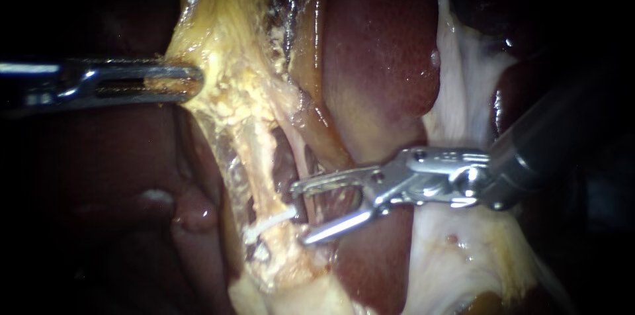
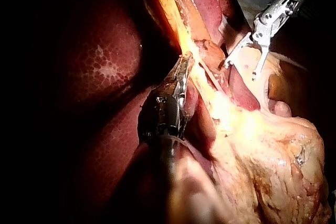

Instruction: Going back first clip left tube

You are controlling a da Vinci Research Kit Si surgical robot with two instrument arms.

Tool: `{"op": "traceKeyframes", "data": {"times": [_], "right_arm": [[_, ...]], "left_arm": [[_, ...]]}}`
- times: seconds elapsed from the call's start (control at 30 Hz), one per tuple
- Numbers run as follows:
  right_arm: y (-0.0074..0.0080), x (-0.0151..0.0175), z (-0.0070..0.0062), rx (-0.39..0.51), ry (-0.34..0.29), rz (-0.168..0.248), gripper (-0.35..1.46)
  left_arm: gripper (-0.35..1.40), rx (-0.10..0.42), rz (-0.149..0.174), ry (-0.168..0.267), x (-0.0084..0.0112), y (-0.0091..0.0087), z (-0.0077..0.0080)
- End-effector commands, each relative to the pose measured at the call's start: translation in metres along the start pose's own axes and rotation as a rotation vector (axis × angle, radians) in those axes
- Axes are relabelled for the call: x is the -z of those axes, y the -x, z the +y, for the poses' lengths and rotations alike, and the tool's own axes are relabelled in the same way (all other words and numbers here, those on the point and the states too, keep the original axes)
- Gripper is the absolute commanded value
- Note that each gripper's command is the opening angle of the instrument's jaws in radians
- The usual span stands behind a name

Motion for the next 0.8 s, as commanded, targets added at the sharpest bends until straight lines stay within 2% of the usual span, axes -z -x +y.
{"op": "traceKeyframes", "data": {"times": [0.03, 0.17, 0.3, 0.43, 0.6, 0.8], "right_arm": [[-0.0007, 0.0007, -0.0001, 0.014, 0.006, 0.003, 0.60], [-0.0031, 0.0030, -0.0003, 0.059, 0.027, 0.007, 0.60], [-0.0044, 0.0042, -0.0008, 0.092, 0.047, 0.009, 0.60], [-0.0047, 0.0047, -0.0009, 0.116, 0.056, 0.034, 0.60], [-0.0047, 0.0047, -0.0009, 0.128, 0.058, 0.048, 0.60], [-0.0047, 0.0047, -0.0010, 0.134, 0.058, 0.047, 0.60]], "left_arm": [[-0.35, 0.000, 0.000, 0.000, 0.0000, 0.0000, 0.0000], [-0.35, -0.008, -0.001, 0.000, -0.0003, -0.0002, 0.0003], [-0.35, 0.000, -0.004, 0.004, -0.0012, -0.0009, 0.0008], [-0.35, 0.011, -0.009, -0.004, -0.0027, -0.0021, 0.0018], [-0.35, 0.025, 0.016, -0.016, -0.0059, -0.0042, 0.0032], [-0.35, 0.025, 0.037, -0.024, -0.0090, -0.0050, 0.0033]]}}
